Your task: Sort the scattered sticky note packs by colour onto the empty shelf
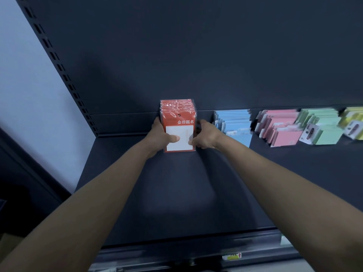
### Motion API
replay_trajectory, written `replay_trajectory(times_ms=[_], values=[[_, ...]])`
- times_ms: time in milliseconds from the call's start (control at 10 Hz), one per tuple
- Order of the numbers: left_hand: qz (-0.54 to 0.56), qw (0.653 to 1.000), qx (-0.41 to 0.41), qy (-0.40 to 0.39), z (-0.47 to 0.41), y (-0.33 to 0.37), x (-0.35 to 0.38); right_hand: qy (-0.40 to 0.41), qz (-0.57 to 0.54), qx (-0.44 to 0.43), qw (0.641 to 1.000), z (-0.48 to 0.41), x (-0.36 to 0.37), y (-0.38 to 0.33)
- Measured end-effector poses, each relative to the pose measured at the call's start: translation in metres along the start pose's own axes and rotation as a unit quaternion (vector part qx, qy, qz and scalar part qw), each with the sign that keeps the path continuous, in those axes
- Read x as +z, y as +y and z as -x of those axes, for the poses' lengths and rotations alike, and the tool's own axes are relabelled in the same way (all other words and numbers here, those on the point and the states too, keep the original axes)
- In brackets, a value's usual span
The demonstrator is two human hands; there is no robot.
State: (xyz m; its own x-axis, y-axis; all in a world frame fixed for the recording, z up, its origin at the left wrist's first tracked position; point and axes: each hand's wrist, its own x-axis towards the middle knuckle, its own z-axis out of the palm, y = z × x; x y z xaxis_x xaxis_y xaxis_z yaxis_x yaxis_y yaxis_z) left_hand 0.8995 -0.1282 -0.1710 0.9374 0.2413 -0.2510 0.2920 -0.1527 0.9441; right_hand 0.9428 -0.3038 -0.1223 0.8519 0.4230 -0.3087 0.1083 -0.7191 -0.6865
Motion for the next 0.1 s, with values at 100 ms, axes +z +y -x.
replay_trajectory(times_ms=[100], values=[[-0.024,0.998,-0.002,0.059,0.0023,0.0030,0.0005,0.023,0.019,0.000,1.000,-0.0007,-0.0021,0.0023]])
